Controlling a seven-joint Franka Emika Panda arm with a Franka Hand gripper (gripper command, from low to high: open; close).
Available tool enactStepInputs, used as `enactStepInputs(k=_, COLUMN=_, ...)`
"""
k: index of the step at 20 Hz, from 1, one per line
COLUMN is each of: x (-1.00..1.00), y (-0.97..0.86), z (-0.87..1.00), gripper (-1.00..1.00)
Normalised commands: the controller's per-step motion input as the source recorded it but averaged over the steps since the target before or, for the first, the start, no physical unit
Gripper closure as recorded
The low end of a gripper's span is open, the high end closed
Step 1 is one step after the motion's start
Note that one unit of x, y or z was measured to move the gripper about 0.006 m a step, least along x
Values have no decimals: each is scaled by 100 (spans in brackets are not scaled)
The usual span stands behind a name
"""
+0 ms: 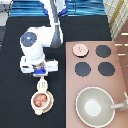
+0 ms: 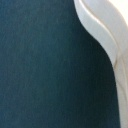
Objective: Take the lid off the pot, put the pot on the plate, and use the tool to push the pot to the front of the table.
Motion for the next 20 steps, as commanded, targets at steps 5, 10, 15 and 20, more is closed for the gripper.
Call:
enactStepInputs(k=5, x=100, y=-1, z=13, gripper=100)
enactStepInputs(k=10, x=100, y=-2, z=13, gripper=100)
enactStepInputs(k=15, x=100, y=-3, z=15, gripper=100)
enactStepInputs(k=20, x=100, y=0, z=33, gripper=100)
